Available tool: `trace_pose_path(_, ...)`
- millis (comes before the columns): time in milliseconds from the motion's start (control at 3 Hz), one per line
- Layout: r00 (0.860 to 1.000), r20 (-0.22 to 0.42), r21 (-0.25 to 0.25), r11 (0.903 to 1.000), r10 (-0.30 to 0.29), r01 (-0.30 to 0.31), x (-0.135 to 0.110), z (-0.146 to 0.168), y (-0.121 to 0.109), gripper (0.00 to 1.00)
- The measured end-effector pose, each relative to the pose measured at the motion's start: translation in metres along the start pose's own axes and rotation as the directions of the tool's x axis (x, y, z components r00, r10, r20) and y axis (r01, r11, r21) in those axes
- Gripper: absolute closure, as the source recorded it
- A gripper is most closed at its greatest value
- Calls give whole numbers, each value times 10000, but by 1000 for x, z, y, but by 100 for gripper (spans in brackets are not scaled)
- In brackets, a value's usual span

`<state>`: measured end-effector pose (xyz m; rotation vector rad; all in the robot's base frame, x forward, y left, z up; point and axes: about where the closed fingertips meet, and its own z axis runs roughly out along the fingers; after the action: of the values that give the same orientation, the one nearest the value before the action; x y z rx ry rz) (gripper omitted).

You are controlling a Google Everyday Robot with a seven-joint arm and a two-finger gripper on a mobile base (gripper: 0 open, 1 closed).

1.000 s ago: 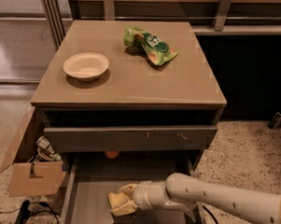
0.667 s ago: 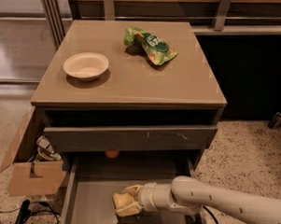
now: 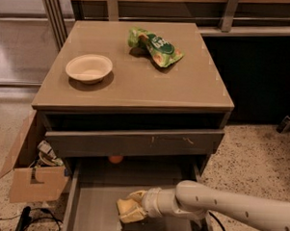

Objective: Place sponge into middle drawer

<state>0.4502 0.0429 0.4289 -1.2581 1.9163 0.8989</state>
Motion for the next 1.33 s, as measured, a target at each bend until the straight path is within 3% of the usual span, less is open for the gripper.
trace_pose_path(1000, 9982, -593, 363, 9993, -46, 68, 9, 1, -5, 100)
trace_pose_path(1333, 9942, -1066, 672, 9977, 163, -92, 20, 8, -15, 100)
